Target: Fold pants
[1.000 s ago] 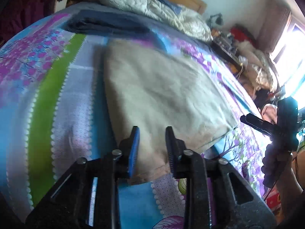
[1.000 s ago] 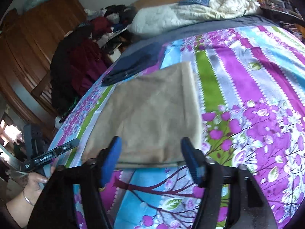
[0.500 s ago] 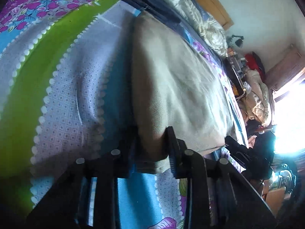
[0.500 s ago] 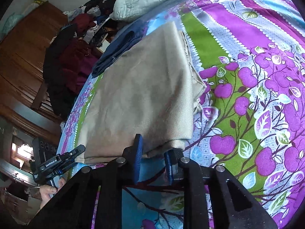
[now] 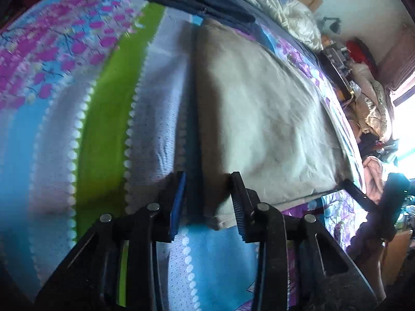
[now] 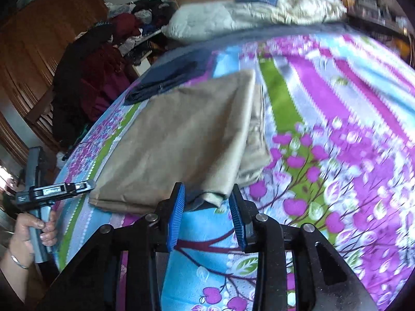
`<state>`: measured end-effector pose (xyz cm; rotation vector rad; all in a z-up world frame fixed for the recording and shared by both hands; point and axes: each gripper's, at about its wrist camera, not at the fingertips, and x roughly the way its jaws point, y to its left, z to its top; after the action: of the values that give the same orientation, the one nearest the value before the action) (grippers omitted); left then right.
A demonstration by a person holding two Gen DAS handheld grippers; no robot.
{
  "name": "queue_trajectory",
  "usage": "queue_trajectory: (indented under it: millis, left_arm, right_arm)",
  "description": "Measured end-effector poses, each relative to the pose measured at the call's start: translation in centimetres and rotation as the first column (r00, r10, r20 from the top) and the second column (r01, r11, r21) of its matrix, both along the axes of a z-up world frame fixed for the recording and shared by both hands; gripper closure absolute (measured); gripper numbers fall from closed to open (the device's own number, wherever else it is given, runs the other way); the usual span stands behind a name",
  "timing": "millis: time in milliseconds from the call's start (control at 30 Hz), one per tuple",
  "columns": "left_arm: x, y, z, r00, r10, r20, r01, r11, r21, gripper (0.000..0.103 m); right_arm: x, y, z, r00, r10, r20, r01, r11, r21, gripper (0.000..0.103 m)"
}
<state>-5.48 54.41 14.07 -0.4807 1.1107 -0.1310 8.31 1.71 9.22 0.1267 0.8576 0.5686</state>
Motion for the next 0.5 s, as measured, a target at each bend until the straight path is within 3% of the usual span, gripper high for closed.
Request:
queue_trajectory:
  millis: [67, 133, 200, 267, 300, 333, 367, 400, 433, 500]
  left_arm:
    - [-1.1, -0.6, 2.5, 0.993, 0.048, 0.104, -0.059, 0.993, 0.106, 0.068]
    - [-1.7, -0.9, 3.5, 0.98, 0.053, 0.194, -0.058, 0.998, 0.019, 0.06]
    - [-1.1, -2.4, 3.0, 0.976, 0.007, 0.22, 0.011, 0.997, -0.08, 0.059]
    - [-0.4, -4.2, 0.9, 0.981, -0.065, 0.184, 0.074, 0.996, -0.043, 0.057]
    - [0.1, -4.8, -0.7, 0.988, -0.09, 0.126, 0.09, 0.996, 0.006, 0.065]
    - [0.1, -4.8, -1.9, 0.989, -0.102, 0.11, 0.1, 0.995, 0.023, 0.077]
    - [-0.4, -4.3, -2.1, 0.986, -0.084, 0.142, 0.081, 0.996, 0.025, 0.083]
    - [-0.7, -3.7, -2.2, 0.99, -0.068, 0.124, 0.067, 0.998, 0.016, 0.092]
    - [-0.9, -3.3, -2.1, 0.994, -0.052, 0.094, 0.051, 0.999, 0.019, 0.096]
    - [-2.1, -3.6, -0.8, 0.995, -0.038, 0.091, 0.027, 0.992, 0.125, 0.094]
  right_arm:
    - [-0.1, 0.8, 1.6, 0.997, -0.009, 0.075, 0.01, 1.0, -0.017, 0.052]
    - [0.5, 2.1, 2.0, 0.996, 0.017, 0.086, -0.015, 1.0, -0.017, 0.051]
    - [1.5, 3.7, 1.3, 0.998, 0.065, 0.028, -0.065, 0.998, 0.016, 0.051]
    - [3.1, 4.2, -1.0, 0.993, 0.075, -0.088, -0.078, 0.996, -0.036, 0.063]
    - [3.7, 3.8, -2.3, 0.989, 0.045, -0.141, -0.057, 0.995, -0.08, 0.09]
    - [3.9, 2.5, -3.1, 0.985, 0.012, -0.172, -0.027, 0.996, -0.081, 0.103]
    - [3.7, 0.9, -2.9, 0.983, -0.013, -0.183, 0.003, 0.998, -0.06, 0.103]
    - [3.2, -0.2, -2.2, 0.984, -0.047, -0.169, 0.032, 0.996, -0.088, 0.103]
    - [2.3, -0.7, -1.3, 0.989, -0.066, -0.135, 0.047, 0.989, -0.139, 0.095]
    - [0.1, -1.3, 0.9, 0.993, -0.07, -0.094, 0.053, 0.984, -0.171, 0.076]
